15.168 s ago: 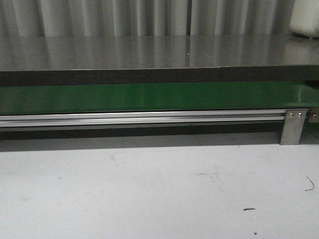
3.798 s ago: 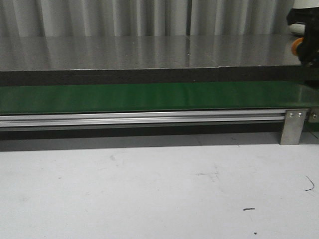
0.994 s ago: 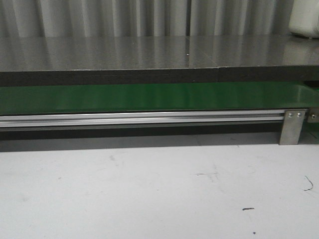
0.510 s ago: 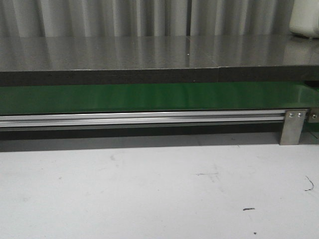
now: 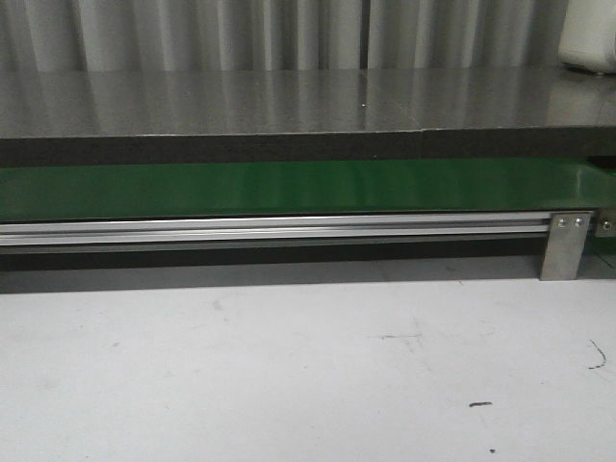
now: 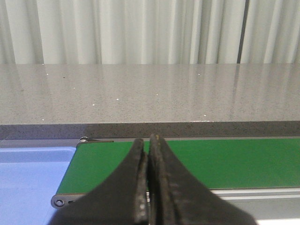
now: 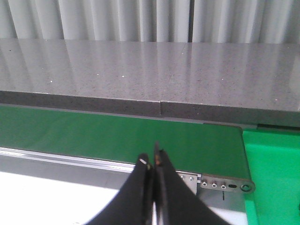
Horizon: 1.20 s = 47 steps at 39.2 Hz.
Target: Move button from left to right
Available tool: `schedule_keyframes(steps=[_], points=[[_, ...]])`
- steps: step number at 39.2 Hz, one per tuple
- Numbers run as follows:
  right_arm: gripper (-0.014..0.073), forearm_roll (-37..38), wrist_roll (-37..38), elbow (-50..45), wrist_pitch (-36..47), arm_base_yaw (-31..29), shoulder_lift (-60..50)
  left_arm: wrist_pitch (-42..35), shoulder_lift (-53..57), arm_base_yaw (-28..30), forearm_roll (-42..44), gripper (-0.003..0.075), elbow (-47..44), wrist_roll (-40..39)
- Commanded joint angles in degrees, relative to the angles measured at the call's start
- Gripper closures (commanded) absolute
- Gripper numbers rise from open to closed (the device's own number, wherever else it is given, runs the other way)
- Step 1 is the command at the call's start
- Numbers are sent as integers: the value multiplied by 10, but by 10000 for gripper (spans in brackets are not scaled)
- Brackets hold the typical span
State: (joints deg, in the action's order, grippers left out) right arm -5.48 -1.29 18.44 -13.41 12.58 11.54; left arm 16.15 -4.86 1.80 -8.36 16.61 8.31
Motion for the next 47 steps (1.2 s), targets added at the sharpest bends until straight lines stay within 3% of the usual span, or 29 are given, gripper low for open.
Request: schedule_keyframes(steps=[1,20,25,34,42,47], points=[[661,0,-4,14,51,2,5,-45,-6,-1,-8,741,16,-1],[661,0,-4,14,51,2,5,-49,-1,-1,20,741,0,-26],[661,0,-4,14,51,2,5,-49,24,-19,87,741,-29,-123],[661,0,-4,14,51,2,5,-52,64,-40,84,741,-111,-123],[661,0,-4,14,50,2,5,-110,62,-40,84,741,-185,-122],[661,0,-4,14,50,2,5,-116,62,-40,84,741,-188,-122]])
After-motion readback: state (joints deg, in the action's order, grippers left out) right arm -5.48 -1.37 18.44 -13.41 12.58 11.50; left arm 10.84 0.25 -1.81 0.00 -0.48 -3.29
